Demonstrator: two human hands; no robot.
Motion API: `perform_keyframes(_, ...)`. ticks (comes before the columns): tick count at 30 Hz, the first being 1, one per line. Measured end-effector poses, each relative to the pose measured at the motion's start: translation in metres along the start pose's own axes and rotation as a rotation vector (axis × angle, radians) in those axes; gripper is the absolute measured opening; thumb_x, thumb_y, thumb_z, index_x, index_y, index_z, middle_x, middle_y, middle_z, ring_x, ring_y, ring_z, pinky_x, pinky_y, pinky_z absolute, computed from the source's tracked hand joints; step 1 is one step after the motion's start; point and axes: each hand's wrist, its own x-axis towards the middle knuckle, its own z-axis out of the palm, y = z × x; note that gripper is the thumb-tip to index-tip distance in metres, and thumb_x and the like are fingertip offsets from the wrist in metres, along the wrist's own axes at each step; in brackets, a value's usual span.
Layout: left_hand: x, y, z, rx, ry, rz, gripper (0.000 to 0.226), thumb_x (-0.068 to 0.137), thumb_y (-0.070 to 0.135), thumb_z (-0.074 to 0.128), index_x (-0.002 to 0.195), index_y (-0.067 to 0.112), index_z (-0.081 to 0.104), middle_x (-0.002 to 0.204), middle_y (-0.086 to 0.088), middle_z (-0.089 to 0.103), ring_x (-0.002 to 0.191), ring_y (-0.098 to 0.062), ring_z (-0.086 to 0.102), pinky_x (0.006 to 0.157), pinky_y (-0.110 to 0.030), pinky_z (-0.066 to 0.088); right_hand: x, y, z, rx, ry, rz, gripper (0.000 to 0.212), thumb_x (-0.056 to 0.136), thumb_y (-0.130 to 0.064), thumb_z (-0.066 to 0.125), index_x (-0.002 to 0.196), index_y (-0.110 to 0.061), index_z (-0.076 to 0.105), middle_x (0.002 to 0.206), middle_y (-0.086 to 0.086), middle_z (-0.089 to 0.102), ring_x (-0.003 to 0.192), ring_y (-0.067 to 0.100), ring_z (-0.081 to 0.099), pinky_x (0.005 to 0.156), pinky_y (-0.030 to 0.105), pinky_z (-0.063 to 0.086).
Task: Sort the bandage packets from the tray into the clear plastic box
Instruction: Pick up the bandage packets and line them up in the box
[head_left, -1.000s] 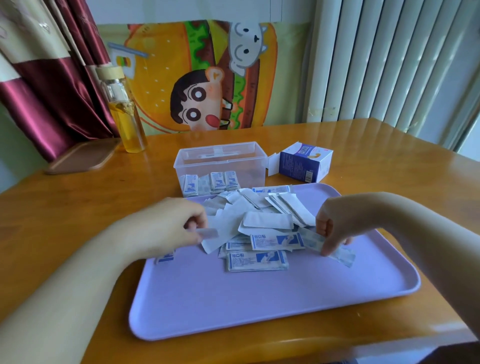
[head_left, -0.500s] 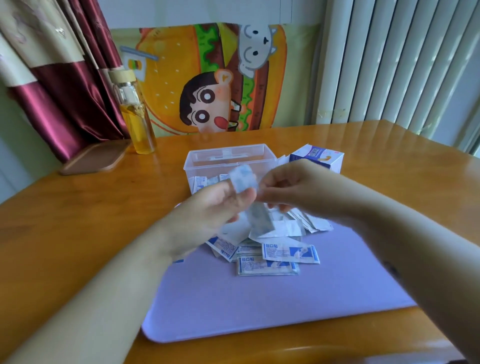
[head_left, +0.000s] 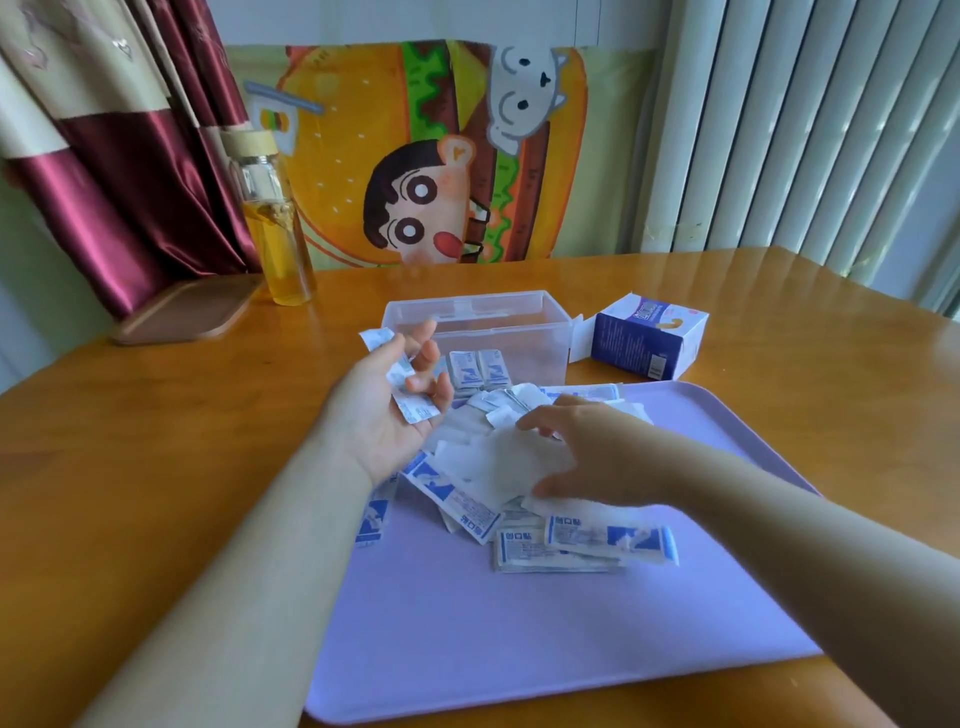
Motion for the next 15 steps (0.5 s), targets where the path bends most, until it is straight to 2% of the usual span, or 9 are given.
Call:
perform_keyframes(3,0.004,-0.004,-0.008,0.027,-0.019,-0.043,0.027,0.1,0.025,0.041,0.108,0.013,0.064,0.079,0.003,0.055,0.039,-0.003,0.034,0.053,-0.016,0.051,-0.005,0.001,-0.012,0.002,-0.093,0.018,0.072,0.076,-0.044,0.071,0.138,-0.035,0.035,0.128,-0.009,0.049,0.1,0.009,0.048,0.085,0.021,0.042)
perform_keyframes(6,0.005,-0.002,-0.01,0.019,-0.051,-0.046,0.027,0.1,0.025,0.041,0.105,0.013,0.064,0.076,0.002,0.056,0.04,-0.003,0.034,0.055,-0.017,0.052,0.0,-0.007,-0.016,-0.014,-0.051,0.034,0.071,0.074,-0.057,0.068,0.135,-0.038,0.038,0.123,-0.014,0.053,0.091,0.004,0.046,0.066,0.008,0.034)
perform_keyframes(11,0.007,0.001,-0.016,-0.035,-0.019,-0.052,0.026,0.1,0.024,0.041,0.104,0.013,0.065,0.076,0.003,0.057,0.041,-0.003,0.035,0.054,-0.018,0.052,0.025,-0.02,0.001,0.01,-0.043,0.065,0.094,0.068,-0.053,0.075,0.144,-0.029,0.025,0.129,-0.004,0.049,0.11,0.016,0.05,0.089,0.028,0.042)
perform_keyframes(13,0.008,0.0,-0.019,-0.042,-0.006,-0.05,0.025,0.1,0.023,0.041,0.102,0.013,0.064,0.075,0.003,0.057,0.04,-0.002,0.035,0.054,-0.018,0.052,0.029,-0.021,0.001,0.023,-0.066,0.086,0.099,0.066,-0.051,0.077,0.145,-0.028,0.021,0.129,-0.003,0.049,0.109,0.017,0.05,0.09,0.03,0.044)
perform_keyframes(15,0.01,0.0,-0.019,-0.044,0.006,-0.049,0.024,0.1,0.022,0.042,0.1,0.013,0.064,0.074,0.003,0.057,0.039,-0.003,0.035,0.054,-0.018,0.053,0.034,-0.022,-0.001,0.044,-0.1,0.092,0.093,0.066,-0.048,0.079,0.142,-0.028,0.028,0.123,-0.003,0.051,0.098,0.014,0.048,0.084,0.028,0.044)
